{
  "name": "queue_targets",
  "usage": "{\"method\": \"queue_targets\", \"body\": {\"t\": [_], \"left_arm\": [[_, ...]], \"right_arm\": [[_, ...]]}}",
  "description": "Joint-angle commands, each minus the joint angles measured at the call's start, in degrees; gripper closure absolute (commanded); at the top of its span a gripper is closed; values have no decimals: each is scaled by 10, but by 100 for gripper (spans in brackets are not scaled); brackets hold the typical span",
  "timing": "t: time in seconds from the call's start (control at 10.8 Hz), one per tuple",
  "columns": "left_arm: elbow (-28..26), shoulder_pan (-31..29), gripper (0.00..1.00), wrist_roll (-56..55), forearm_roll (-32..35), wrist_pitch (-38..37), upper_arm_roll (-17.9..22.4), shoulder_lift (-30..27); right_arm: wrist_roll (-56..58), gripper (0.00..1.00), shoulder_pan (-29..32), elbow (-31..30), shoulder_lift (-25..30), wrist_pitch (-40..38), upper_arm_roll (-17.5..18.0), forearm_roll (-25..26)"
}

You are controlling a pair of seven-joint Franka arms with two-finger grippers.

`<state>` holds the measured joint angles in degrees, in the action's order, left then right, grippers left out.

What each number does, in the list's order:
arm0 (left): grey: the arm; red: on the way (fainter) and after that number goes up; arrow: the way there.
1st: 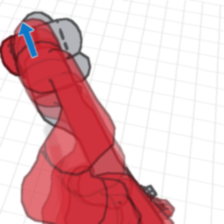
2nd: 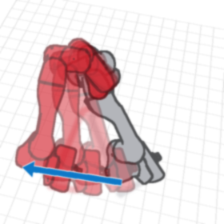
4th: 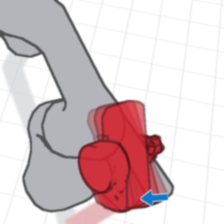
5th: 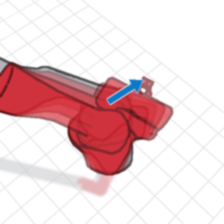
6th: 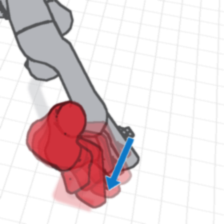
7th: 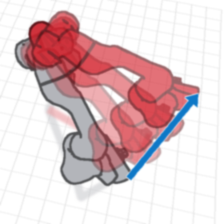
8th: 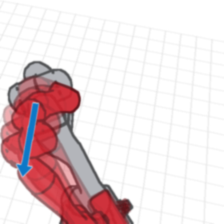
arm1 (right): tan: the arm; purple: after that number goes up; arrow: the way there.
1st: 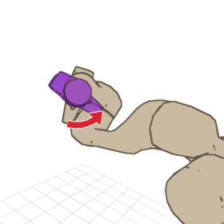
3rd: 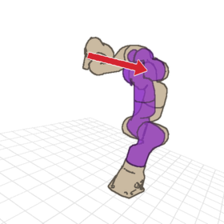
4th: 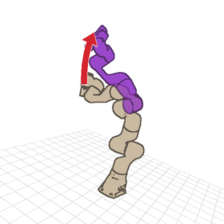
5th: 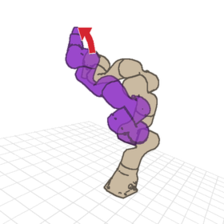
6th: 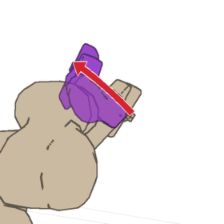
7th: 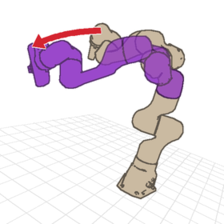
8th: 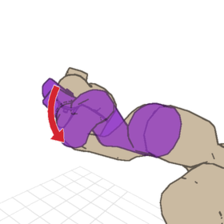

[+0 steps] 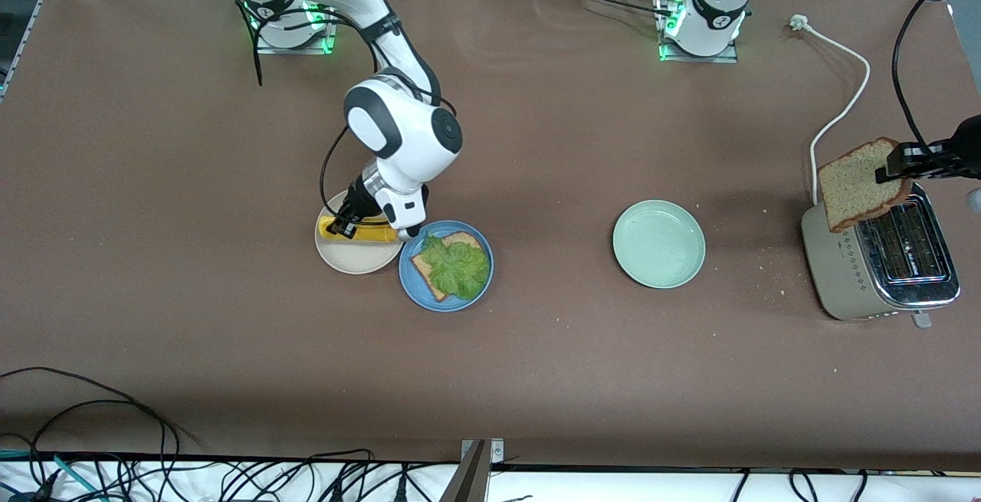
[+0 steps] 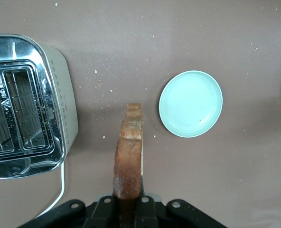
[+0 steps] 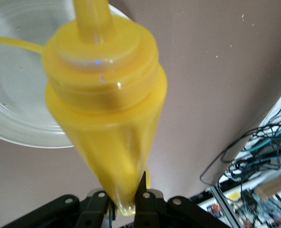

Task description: Make sandwich in blue plate with both arms

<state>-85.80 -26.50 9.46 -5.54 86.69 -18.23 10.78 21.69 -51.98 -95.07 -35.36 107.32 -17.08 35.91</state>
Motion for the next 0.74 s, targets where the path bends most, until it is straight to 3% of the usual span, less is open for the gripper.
{"method": "queue_targets", "body": {"t": [0.0, 0.46, 0.65], "left_arm": [[0, 4, 100, -5, -11, -4, 0, 1], [-1, 4, 100, -4, -30, -6, 0, 1], [-2, 5, 100, -4, -32, -6, 0, 1]], "right_arm": [[-27, 100, -39, 83, -76, -50, -44, 13], [-38, 100, -59, 182, -166, -64, -88, 7], [-47, 100, -61, 196, -184, -63, -89, 7]]}}
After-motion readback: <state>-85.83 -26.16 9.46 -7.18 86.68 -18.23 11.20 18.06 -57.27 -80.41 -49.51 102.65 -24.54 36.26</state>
